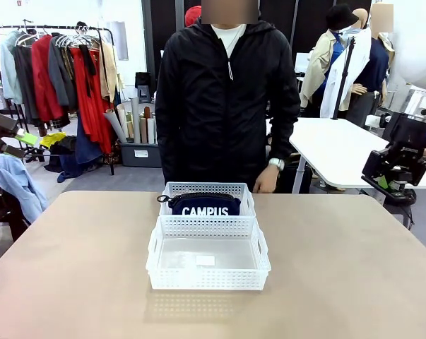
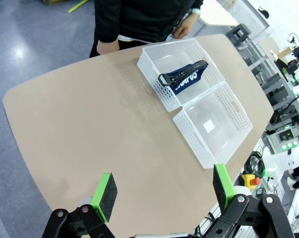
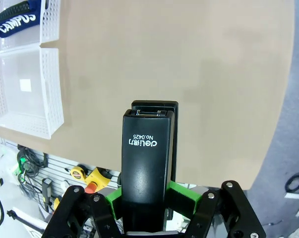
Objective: Distribute items into two baskets.
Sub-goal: Place the picked Stapler into the Organizing basket as instructed by the person.
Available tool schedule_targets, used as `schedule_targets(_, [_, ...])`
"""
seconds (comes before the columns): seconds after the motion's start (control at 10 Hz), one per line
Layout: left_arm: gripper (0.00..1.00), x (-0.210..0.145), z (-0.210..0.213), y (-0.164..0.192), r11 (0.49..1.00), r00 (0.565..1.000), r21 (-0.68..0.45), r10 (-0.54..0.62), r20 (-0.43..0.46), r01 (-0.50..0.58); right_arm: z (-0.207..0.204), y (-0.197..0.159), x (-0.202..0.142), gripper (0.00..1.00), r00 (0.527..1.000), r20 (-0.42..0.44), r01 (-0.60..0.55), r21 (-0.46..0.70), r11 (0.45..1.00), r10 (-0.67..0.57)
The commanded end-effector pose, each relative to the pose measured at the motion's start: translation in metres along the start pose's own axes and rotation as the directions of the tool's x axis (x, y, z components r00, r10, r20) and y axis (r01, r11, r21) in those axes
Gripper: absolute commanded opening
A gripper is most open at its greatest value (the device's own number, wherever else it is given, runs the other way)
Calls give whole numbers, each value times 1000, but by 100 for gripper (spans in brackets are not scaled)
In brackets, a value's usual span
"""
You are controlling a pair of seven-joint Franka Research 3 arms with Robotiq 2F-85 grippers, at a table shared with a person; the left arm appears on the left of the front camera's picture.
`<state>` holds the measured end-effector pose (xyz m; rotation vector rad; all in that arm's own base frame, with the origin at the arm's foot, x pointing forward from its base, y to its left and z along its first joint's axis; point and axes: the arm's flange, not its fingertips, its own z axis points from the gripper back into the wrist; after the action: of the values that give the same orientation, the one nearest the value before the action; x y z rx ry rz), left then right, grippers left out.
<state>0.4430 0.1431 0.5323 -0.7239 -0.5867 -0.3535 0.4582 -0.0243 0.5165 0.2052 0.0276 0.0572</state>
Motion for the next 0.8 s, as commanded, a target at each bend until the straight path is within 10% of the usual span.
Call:
schedule_targets(0.0, [100, 1, 0, -1, 1000, 1000, -9, 10, 9, -10, 1, 2, 1, 11, 1000, 12, 20, -4, 1000, -20])
schedule_targets(0.7, [100, 1, 0, -1, 1000, 1000, -9, 10, 9, -10, 1, 2, 1, 11, 1000, 12, 20, -4, 1000, -20])
